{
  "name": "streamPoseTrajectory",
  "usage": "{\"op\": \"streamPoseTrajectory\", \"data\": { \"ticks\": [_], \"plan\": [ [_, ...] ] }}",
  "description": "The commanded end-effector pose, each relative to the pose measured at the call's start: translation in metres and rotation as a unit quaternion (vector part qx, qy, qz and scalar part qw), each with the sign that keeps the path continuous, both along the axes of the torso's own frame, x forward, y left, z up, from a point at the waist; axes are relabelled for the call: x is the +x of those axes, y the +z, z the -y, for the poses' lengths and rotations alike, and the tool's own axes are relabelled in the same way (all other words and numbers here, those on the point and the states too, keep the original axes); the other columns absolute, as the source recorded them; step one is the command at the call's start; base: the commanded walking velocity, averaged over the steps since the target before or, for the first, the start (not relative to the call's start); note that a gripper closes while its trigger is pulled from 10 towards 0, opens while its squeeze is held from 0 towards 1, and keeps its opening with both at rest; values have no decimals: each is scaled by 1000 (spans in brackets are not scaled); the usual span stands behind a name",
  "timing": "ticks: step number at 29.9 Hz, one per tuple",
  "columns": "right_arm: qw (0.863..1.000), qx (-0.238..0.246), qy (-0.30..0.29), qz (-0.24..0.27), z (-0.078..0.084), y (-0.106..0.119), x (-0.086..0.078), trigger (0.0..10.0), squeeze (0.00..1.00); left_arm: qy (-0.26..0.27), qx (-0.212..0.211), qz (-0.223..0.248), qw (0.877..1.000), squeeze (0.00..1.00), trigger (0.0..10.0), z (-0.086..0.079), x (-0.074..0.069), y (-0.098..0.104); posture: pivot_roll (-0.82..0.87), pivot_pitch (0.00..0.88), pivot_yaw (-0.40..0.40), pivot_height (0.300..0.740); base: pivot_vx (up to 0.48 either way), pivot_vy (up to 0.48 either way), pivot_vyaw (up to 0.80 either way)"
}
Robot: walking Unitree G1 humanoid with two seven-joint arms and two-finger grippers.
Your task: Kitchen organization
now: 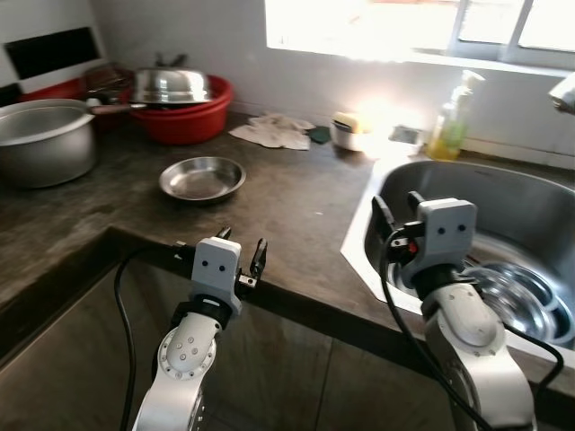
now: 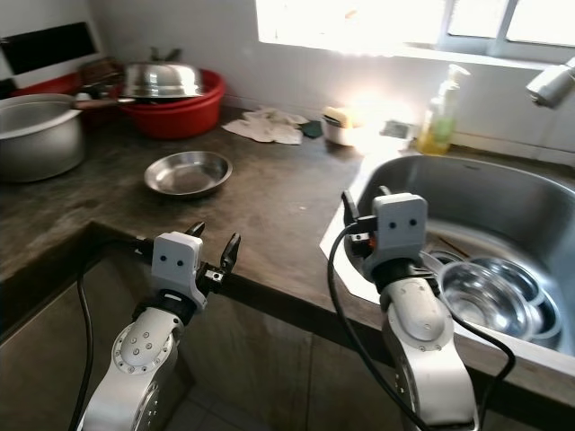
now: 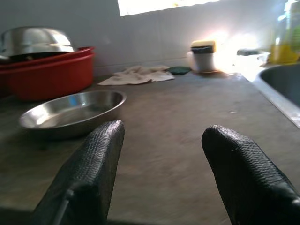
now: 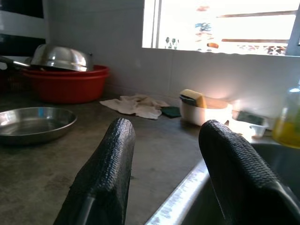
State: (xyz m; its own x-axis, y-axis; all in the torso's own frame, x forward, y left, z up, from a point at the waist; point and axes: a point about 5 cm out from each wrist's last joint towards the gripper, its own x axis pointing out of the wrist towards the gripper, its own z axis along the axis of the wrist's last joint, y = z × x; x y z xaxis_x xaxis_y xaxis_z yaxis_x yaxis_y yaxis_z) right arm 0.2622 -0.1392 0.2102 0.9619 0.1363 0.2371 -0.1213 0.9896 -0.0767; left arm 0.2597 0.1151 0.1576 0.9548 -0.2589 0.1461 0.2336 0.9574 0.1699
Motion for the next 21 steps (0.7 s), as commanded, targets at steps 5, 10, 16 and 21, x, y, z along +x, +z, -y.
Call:
{"op": "streamPoseTrajectory", "data": {
  "ticks": [5,10,16,21],
  "plan": [
    [1000,0,0,-1,-1,1,3,10000,0,3,4,-2,1000,0,10000,-2,0,-1,101,0,-22,740,0,192,800],
    [1000,0,1,-2,-2,1,3,10000,0,1,1,-3,1000,0,10000,0,-1,-1,101,0,-22,740,0,0,800],
    [1000,8,-1,-8,-2,1,5,10000,0,1,6,-4,1000,0,10000,0,0,-1,101,0,-22,740,0,0,492],
    [1000,9,2,-9,-3,2,6,10000,0,-6,14,-4,1000,0,10000,3,0,-2,101,0,-23,740,178,0,0]
  ]
}}
